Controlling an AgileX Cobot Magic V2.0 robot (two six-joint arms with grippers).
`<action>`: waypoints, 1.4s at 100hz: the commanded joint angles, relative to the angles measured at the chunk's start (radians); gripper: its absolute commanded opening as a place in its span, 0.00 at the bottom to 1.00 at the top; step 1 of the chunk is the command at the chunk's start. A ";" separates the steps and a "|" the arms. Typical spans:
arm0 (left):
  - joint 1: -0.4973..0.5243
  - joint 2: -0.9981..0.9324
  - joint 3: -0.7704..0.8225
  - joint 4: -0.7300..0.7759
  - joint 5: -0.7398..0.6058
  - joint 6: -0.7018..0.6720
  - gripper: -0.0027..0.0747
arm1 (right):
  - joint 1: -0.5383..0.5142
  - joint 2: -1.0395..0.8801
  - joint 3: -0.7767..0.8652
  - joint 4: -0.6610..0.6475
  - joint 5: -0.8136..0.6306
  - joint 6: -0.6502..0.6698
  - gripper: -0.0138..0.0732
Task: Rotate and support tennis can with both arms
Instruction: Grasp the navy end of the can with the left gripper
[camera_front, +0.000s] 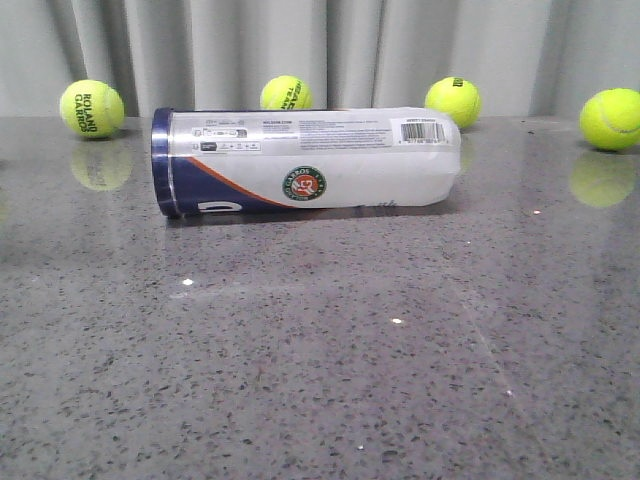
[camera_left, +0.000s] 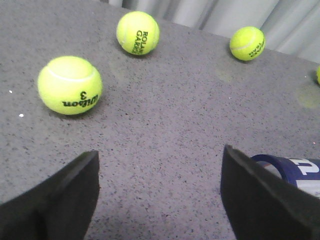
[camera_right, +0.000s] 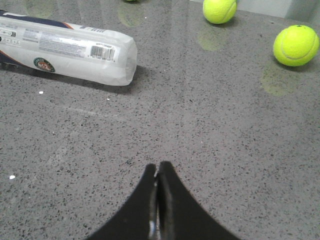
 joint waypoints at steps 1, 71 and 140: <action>-0.006 0.037 -0.064 -0.050 -0.008 0.001 0.67 | -0.004 0.008 -0.024 -0.017 -0.079 -0.002 0.08; -0.006 0.439 -0.294 -0.679 0.559 0.502 0.67 | -0.004 0.008 -0.024 -0.017 -0.079 -0.002 0.08; -0.006 0.694 -0.297 -0.949 0.728 0.683 0.67 | -0.004 0.008 -0.024 -0.017 -0.079 -0.002 0.08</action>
